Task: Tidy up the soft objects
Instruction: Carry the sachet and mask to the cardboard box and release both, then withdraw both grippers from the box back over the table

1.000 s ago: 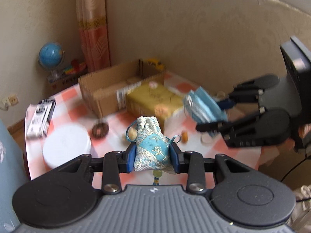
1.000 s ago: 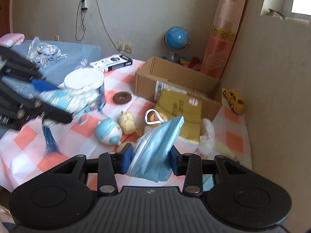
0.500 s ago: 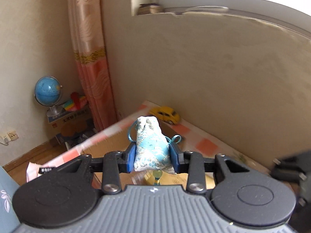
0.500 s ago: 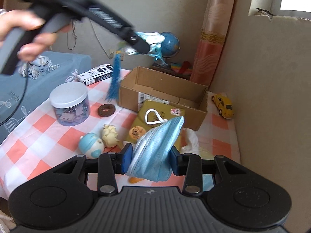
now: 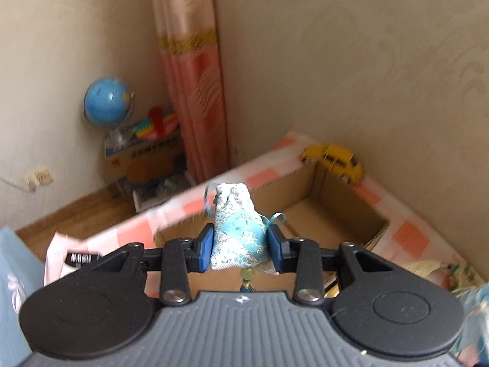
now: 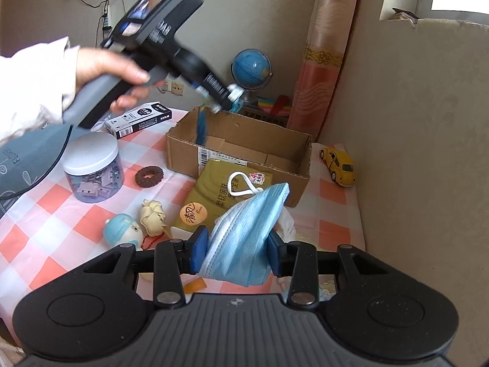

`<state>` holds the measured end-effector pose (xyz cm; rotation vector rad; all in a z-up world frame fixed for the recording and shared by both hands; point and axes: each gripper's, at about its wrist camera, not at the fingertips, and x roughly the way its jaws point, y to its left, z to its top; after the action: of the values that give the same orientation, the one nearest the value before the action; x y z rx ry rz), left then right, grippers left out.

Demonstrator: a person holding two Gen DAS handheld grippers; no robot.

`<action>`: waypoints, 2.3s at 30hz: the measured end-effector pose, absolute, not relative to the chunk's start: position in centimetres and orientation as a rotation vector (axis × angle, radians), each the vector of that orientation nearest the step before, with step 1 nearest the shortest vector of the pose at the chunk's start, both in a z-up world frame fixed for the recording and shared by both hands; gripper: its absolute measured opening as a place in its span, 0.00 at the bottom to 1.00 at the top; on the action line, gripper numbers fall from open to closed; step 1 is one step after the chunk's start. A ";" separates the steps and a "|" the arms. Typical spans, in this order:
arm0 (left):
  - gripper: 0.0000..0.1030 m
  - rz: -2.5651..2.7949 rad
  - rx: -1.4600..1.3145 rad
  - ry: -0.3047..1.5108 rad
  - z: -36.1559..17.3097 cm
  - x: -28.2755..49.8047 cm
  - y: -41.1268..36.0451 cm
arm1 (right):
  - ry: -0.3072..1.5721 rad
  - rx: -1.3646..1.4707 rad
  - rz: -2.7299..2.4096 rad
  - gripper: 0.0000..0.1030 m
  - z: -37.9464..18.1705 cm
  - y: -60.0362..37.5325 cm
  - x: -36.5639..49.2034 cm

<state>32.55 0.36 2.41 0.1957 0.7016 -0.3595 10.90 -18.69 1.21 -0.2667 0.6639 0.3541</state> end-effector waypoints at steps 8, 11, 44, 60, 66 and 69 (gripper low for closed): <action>0.90 -0.281 0.182 0.687 2.4 29.7 2.5 | 0.663 -0.247 0.356 0.44 1.5 -18.9 12.5; 0.93 -0.284 0.195 0.683 2.8 27.5 2.6 | 0.651 -0.241 0.360 0.44 2.0 -18.8 13.4; 0.95 -0.167 0.027 0.707 1.9 12.9 3.7 | 0.686 -0.174 0.344 0.77 2.6 -14.8 31.9; 0.95 -0.169 0.032 0.708 1.8 11.8 3.9 | 0.639 -0.143 0.362 1.00 3.1 -16.3 25.3; 0.96 -0.179 0.039 0.706 1.4 11.0 3.9 | 0.621 -0.147 0.348 1.00 2.7 -18.1 20.2; 0.95 -0.191 0.043 0.710 1.1 10.6 3.9 | 0.620 -0.154 0.323 1.00 1.9 -19.2 17.6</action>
<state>10.60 3.93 1.09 0.0429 0.7096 -0.1907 17.65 -19.19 1.91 -0.1537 0.6200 0.3229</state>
